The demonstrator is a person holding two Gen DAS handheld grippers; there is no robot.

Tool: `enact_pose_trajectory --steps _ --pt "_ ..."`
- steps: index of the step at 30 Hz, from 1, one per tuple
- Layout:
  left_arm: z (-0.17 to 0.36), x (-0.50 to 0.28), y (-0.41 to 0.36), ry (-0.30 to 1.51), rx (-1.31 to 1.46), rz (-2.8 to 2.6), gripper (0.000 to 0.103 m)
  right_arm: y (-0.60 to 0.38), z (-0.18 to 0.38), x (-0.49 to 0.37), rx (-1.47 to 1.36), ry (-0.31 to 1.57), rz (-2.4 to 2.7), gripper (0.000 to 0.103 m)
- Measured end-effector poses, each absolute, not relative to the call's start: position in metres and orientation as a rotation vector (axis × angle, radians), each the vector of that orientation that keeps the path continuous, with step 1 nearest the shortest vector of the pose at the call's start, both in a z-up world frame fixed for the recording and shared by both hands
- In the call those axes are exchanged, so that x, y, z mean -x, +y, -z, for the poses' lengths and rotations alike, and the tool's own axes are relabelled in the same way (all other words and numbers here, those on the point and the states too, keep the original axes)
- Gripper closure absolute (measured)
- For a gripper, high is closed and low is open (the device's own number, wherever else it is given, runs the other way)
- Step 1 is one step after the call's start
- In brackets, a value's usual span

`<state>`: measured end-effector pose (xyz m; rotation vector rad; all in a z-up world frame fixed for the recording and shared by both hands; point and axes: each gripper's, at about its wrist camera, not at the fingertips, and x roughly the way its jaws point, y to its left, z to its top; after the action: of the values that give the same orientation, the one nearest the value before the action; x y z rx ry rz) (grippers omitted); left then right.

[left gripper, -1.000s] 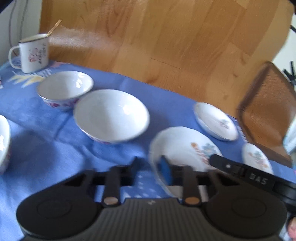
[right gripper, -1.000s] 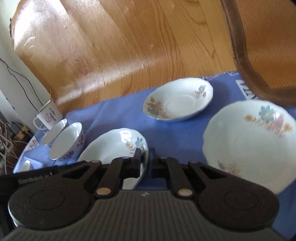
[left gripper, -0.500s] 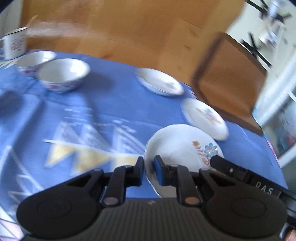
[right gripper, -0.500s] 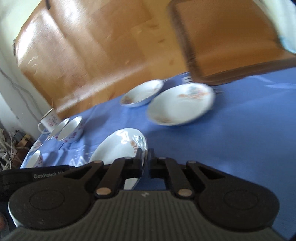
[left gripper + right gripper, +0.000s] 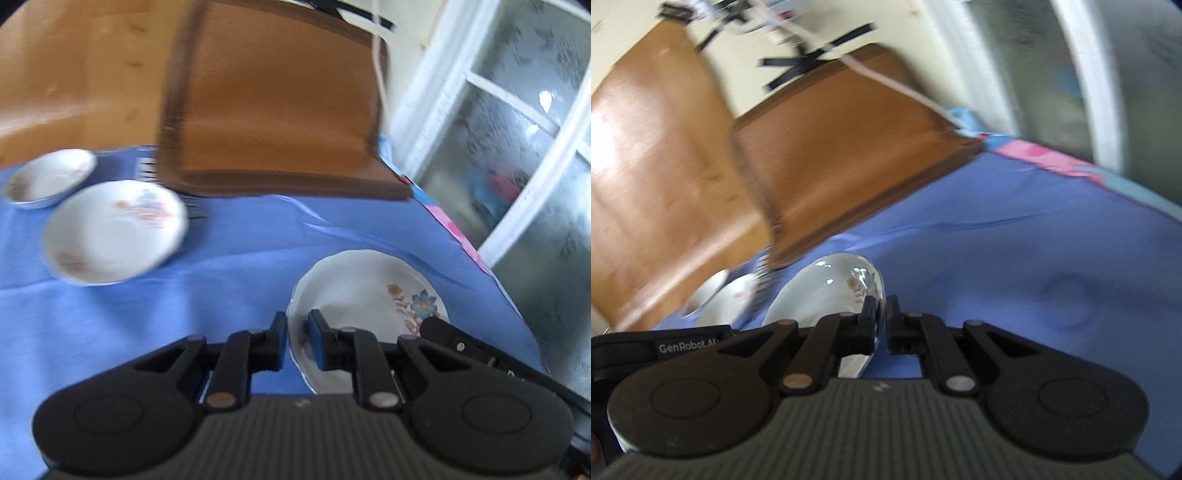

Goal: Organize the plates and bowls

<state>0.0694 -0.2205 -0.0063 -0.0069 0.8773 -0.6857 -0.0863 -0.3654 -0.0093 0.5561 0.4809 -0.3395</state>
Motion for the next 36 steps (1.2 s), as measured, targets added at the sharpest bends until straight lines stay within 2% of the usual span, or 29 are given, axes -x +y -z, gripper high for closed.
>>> enact_pose_trajectory --steps 5,7,8,9,15,20,24,31,36 --pt "0.011 -0.059 -0.25 0.839 -0.07 0.681 0.085 -0.384 0.016 0.087 -0.572 0.481 0.364 0.091" --pt "0.007 -0.055 -0.245 0.823 -0.077 0.686 0.076 -0.383 0.013 0.091 -0.562 0.456 0.392 0.084" --pt "0.001 -0.052 -0.238 0.793 -0.074 0.681 0.071 -0.384 0.011 0.095 -0.555 0.426 0.408 0.076" --pt "-0.004 -0.05 -0.23 0.763 -0.07 0.672 0.069 -0.385 0.007 0.099 -0.548 0.393 0.419 0.076" --pt "-0.015 -0.065 -0.145 0.698 0.032 0.525 0.068 -0.352 -0.021 0.087 -0.463 0.304 0.29 0.076" --pt "0.0 -0.077 -0.065 0.703 0.079 0.337 0.068 -0.305 -0.023 0.029 -0.481 0.438 0.017 0.076" --pt "0.009 -0.086 -0.014 0.745 0.153 0.239 0.068 -0.286 -0.018 -0.03 -0.468 0.491 0.025 0.076" --pt "0.014 -0.094 0.015 0.759 0.213 0.217 0.068 -0.285 0.01 -0.089 -0.507 0.596 0.108 0.076" --pt "0.014 -0.106 0.006 0.761 0.182 0.21 0.068 -0.282 0.014 -0.086 -0.515 0.586 0.136 0.076"
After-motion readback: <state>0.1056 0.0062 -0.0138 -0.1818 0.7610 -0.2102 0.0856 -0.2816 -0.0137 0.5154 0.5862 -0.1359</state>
